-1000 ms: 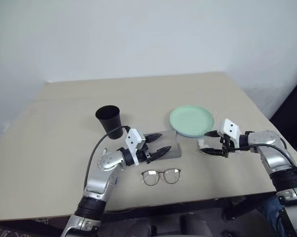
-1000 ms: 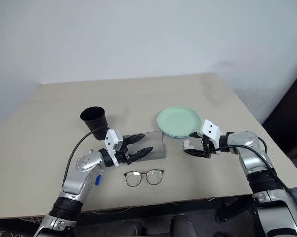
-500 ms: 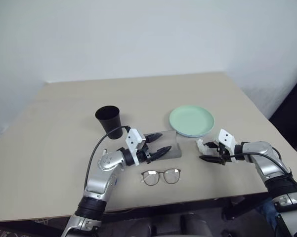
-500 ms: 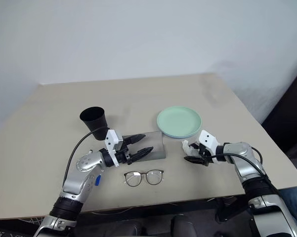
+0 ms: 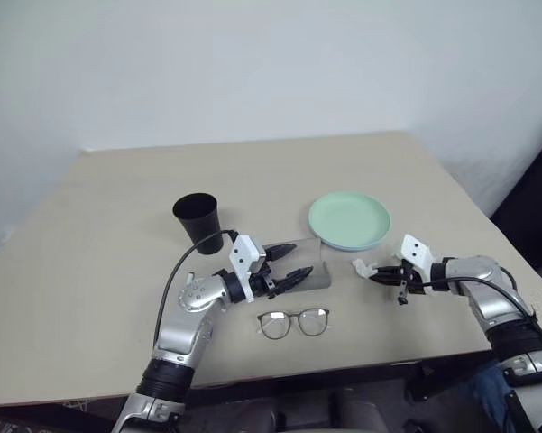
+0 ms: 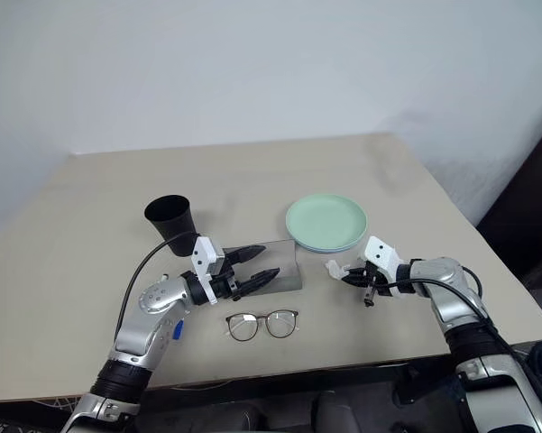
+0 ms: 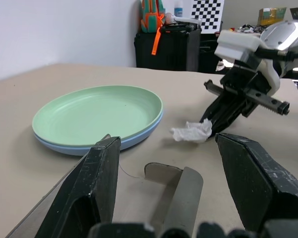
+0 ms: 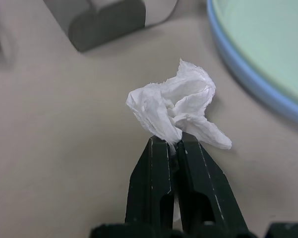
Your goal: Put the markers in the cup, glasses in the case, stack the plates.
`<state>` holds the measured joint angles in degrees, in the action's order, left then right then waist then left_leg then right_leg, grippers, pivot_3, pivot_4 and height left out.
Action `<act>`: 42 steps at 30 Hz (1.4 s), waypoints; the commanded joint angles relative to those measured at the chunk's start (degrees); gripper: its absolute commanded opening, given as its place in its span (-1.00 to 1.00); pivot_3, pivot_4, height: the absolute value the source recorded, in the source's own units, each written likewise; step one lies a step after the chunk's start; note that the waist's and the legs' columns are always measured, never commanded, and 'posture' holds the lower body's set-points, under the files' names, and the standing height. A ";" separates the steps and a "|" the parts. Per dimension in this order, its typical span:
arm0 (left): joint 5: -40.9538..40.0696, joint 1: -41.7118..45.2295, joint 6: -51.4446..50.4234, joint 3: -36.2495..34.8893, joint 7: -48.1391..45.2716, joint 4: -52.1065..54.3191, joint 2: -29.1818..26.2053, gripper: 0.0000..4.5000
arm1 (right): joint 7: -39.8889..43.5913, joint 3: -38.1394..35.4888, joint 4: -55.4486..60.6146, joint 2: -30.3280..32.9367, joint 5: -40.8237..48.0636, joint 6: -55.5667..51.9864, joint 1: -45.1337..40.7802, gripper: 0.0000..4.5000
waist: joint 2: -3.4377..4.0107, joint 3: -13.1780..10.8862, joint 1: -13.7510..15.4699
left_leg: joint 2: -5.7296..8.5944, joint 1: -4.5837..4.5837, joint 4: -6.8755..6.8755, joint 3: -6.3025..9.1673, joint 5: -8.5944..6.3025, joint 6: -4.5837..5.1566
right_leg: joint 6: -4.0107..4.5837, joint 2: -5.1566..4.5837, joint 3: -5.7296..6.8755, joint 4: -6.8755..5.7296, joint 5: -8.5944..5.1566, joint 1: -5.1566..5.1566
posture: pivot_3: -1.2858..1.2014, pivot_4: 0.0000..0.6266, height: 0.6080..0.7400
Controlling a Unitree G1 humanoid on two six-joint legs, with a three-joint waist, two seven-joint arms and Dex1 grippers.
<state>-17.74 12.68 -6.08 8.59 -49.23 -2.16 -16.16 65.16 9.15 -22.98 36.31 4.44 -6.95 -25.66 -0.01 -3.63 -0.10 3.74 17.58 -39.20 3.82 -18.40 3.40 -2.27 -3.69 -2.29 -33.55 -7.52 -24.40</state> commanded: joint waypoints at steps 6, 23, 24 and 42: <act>0.17 1.45 0.95 -0.77 -0.11 0.42 -0.57 0.44 | -4.51 -2.63 -7.94 -2.28 -0.66 3.82 -13.12 -0.99 | -0.06 0.00 0.02 | -0.17 -0.03 0.00 -0.02 0.00 -0.02 | 0.00 0.19 -0.01 0.04 0.00 0.01 | 0.03 -1.00 1.00; 0.05 0.28 1.02 -1.34 0.93 1.60 -1.37 0.44 | -10.03 -0.23 -38.60 -9.41 -8.00 16.08 -28.27 0.07 | 0.01 0.03 -0.01 | -0.19 -0.04 0.09 0.08 -0.24 -0.06 | 0.20 0.26 -0.07 0.10 0.13 -0.14 | 0.03 -1.00 1.00; 0.00 0.21 1.01 -1.38 0.90 1.65 -1.46 0.44 | -10.10 -0.28 -38.83 -9.51 -8.09 16.28 -28.35 0.24 | 0.02 0.03 -0.01 | -0.19 -0.04 0.09 0.08 -0.25 -0.05 | 0.20 0.27 -0.08 0.10 0.13 -0.14 | 0.03 -1.00 1.00; -1.75 2.06 -3.84 -0.41 -4.66 1.26 -4.96 0.44 | 9.97 -4.83 -4.06 -2.01 6.49 5.72 -8.92 0.82 | 0.06 0.05 0.06 | -0.30 -0.01 0.04 0.13 -0.36 -0.07 | 0.18 0.44 -0.09 0.12 0.12 -0.13 | 0.03 -1.00 1.00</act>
<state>-18.25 13.16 -9.15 8.17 -52.48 -2.76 -20.64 72.32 5.34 -33.15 33.18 7.68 1.03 -34.96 0.05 -3.58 -0.04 3.43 17.57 -39.17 3.92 -18.80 3.35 -2.10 -3.24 -2.39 -33.42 -7.41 -24.53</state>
